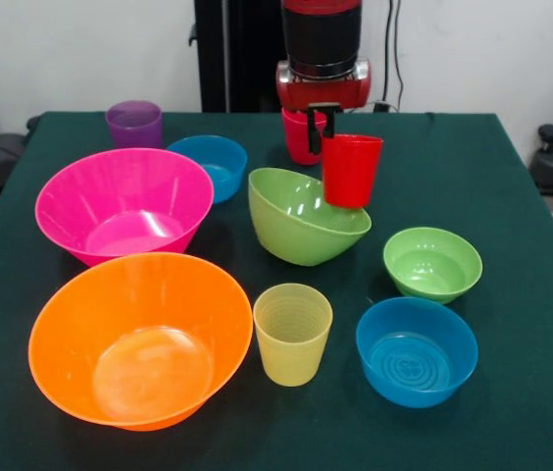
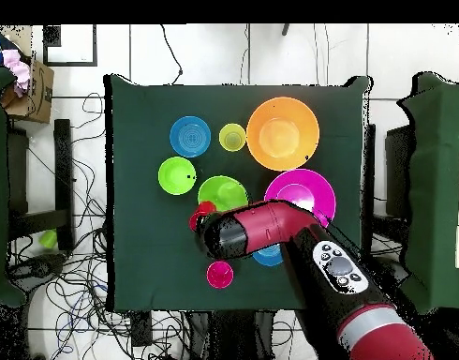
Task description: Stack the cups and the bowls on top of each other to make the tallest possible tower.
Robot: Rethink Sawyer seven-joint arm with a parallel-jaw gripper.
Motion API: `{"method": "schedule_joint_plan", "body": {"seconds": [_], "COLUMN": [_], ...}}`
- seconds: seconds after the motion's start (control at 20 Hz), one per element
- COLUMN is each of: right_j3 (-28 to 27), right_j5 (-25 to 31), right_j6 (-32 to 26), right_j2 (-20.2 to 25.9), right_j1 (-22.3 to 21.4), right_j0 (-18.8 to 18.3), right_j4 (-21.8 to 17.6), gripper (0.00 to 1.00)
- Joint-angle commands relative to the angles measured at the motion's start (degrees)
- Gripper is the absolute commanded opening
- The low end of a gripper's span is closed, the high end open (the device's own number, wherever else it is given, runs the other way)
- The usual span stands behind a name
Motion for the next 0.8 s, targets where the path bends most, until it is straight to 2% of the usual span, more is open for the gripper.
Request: {"method": "schedule_joint_plan", "body": {"seconds": [0.05,0.3,0.45,0.65,0.8], "right_j3": [-0.1,1.6,1.8,1.2,0.7], "right_j5": [3.2,7.8,9.2,8.0,5.5], "right_j6": [-6.0,-8.4,-8.2,-6.3,-5.8], "right_j2": [6.4,9.7,10.5,8.8,7.5], "right_j1": [-3.3,-6.9,-7.7,-6.0,-3.0], "right_j0": [-3.9,-7.2,-7.7,-6.7,-6.0], "right_j4": [3.7,7.1,8.0,6.1,3.5], "gripper": [0.00,0.00,0.00,0.00,0.00]}}
